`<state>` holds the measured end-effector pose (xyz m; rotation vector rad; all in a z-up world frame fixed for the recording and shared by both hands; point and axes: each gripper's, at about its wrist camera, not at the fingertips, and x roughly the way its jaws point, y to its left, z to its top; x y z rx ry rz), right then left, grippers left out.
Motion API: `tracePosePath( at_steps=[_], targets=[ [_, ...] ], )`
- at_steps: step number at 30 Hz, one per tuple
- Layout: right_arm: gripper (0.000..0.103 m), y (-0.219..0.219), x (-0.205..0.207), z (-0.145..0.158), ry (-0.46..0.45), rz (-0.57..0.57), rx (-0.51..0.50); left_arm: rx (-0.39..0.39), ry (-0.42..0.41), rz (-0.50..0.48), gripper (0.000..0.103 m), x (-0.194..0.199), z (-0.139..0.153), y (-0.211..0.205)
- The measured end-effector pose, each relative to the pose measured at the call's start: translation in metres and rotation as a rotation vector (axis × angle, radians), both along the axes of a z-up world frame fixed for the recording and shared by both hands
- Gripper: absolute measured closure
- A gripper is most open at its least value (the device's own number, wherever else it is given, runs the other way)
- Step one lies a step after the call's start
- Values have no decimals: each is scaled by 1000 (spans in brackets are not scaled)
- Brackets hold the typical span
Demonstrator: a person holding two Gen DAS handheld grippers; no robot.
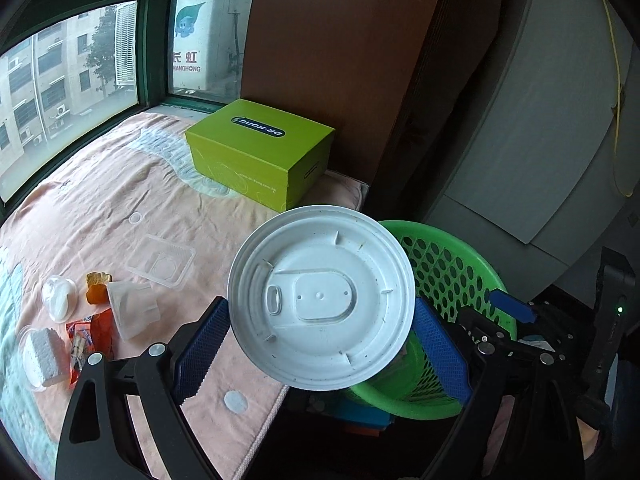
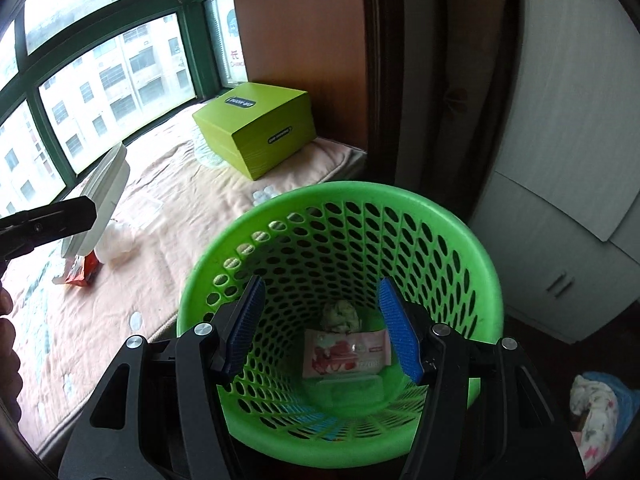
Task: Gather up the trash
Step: 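Carry the lid and clear tray to the green basket and release both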
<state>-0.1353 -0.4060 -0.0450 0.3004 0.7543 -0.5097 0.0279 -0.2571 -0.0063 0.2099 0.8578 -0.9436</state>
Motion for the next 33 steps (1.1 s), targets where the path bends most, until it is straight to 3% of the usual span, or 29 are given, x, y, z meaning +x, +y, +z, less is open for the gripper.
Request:
tracePosePath(
  at_steps=[11, 23, 33],
  targets=[
    [33, -11, -26, 12, -34, -66, -43, 14, 26, -65, 15, -18, -6, -35],
    [32, -29, -49, 11, -44, -132, -31, 18, 78, -131, 13, -37, -15, -64],
    [30, -26, -48, 10, -48, -118, -28, -3, 94, -122, 9, -38, -13, -59]
  ],
)
